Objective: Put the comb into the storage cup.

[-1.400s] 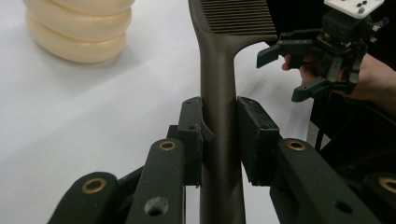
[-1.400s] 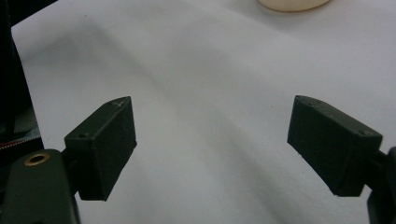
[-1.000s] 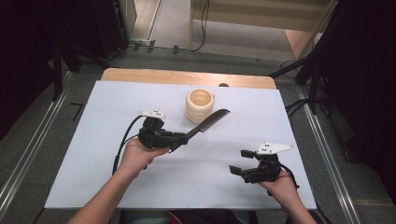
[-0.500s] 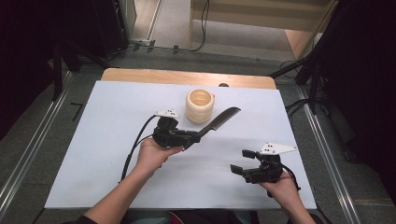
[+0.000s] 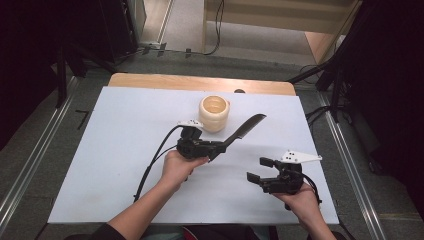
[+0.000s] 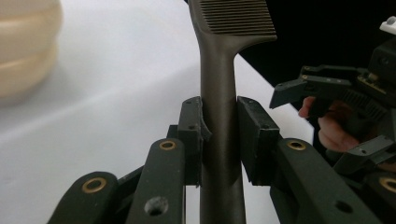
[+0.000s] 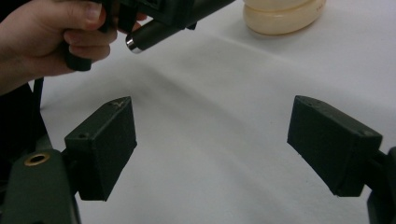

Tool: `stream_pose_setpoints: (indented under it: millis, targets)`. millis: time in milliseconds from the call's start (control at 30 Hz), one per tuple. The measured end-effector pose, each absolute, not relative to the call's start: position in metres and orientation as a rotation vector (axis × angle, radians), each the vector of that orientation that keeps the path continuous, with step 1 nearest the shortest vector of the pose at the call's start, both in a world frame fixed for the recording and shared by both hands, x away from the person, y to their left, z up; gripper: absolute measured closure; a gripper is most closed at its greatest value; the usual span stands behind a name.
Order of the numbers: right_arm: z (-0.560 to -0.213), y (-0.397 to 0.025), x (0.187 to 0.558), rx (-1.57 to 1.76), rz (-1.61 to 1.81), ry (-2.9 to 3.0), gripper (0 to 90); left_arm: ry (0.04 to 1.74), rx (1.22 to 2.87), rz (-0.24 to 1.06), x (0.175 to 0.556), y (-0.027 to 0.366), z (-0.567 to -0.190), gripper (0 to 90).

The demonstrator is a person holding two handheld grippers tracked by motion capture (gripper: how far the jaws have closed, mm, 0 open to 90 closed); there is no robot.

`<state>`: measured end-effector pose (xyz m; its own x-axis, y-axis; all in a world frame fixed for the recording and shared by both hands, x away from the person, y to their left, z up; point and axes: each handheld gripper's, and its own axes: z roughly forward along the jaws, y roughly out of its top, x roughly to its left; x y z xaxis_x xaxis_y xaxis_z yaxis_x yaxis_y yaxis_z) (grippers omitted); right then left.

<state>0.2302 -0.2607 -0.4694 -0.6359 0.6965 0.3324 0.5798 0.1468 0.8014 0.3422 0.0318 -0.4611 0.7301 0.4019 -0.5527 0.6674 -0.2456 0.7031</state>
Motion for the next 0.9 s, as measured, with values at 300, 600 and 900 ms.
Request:
stream_pose_setpoints:
  millis: [300, 600, 900]
  targets:
    - [-0.463, -0.262, 0.233, 1.331, 1.468, 2.214, 14.5, 0.856, 1.819, -0.352, 0.343, 0.016, -0.474, 72.8]
    - [-0.453, -0.262, 0.239, 1.368, 1.498, 2.137, 14.5, 0.855, 1.753, -0.341, 0.343, 0.009, -0.479, 72.8]
    - [-0.447, -0.261, 0.248, 1.428, 1.483, 2.056, 14.5, 0.856, 1.676, -0.308, 0.335, 0.001, -0.485, 72.8]
